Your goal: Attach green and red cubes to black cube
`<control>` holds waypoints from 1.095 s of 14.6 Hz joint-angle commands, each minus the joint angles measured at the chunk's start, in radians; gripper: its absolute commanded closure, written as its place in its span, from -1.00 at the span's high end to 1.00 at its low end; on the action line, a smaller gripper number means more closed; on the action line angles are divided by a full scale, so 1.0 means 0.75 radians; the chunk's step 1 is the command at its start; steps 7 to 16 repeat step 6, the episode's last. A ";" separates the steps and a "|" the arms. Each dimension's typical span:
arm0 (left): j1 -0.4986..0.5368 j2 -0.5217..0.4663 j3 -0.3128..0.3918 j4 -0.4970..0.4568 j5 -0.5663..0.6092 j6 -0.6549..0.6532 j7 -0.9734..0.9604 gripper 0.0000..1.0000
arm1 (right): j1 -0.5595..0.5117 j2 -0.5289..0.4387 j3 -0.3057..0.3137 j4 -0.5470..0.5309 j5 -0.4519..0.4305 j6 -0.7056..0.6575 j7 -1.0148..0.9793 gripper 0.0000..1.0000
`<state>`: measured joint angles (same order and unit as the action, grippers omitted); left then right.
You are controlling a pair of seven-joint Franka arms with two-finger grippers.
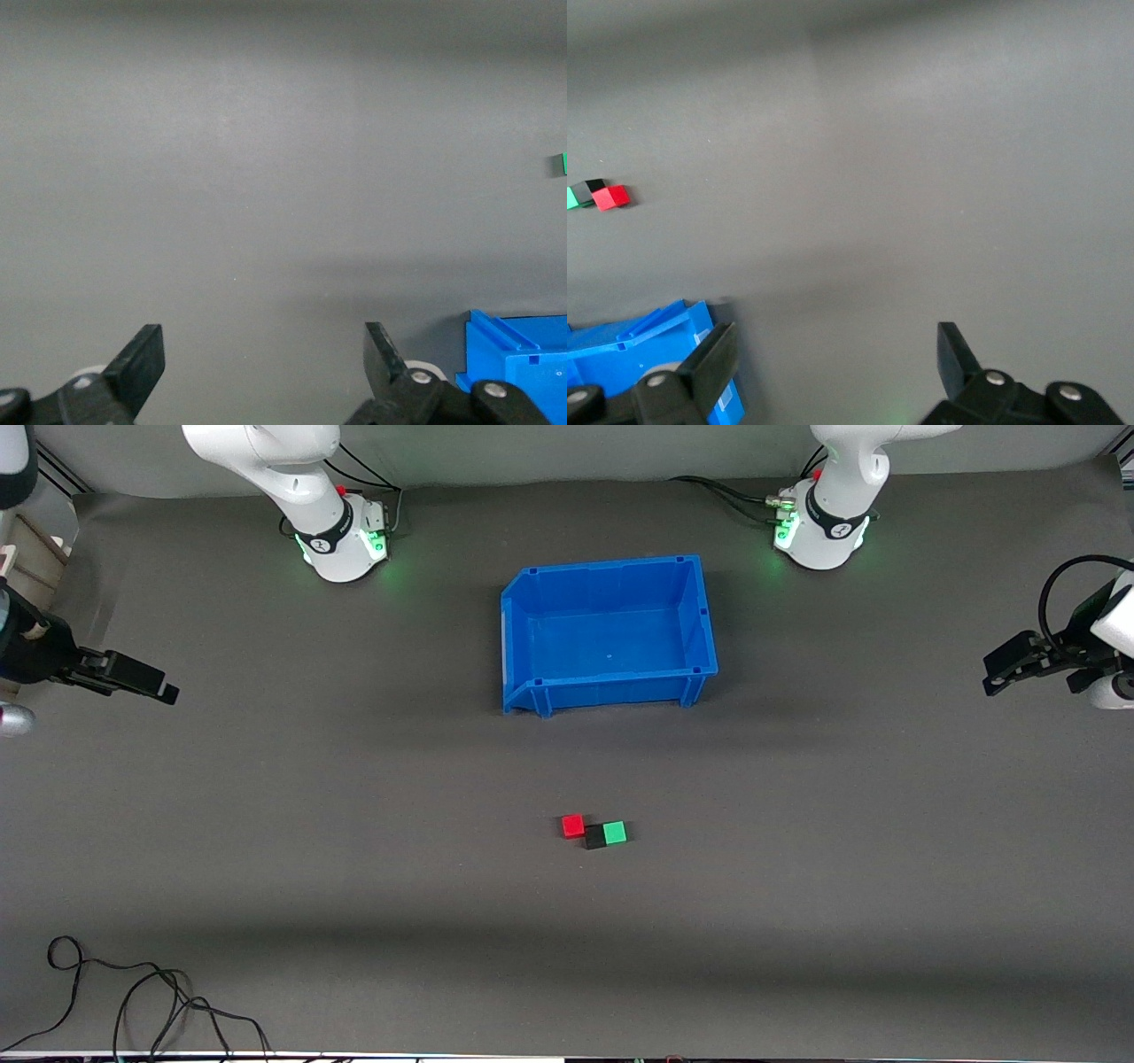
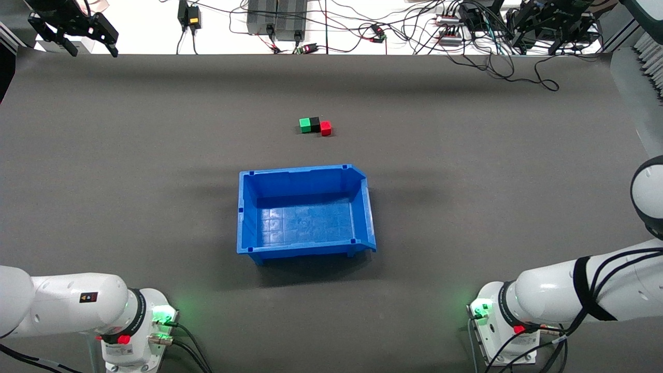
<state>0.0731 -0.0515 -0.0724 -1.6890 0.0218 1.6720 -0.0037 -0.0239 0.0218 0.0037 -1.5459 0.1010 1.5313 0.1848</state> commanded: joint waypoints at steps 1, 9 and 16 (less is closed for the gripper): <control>-0.028 0.036 0.006 0.080 0.020 -0.037 0.001 1.00 | -0.021 -0.052 0.038 -0.054 -0.020 0.038 -0.032 0.99; -0.022 0.118 0.006 0.190 0.020 -0.116 -0.001 1.00 | -0.021 -0.052 0.044 -0.052 -0.079 0.036 -0.034 1.00; -0.022 0.118 0.006 0.190 0.020 -0.116 -0.001 1.00 | -0.021 -0.052 0.044 -0.052 -0.079 0.036 -0.034 1.00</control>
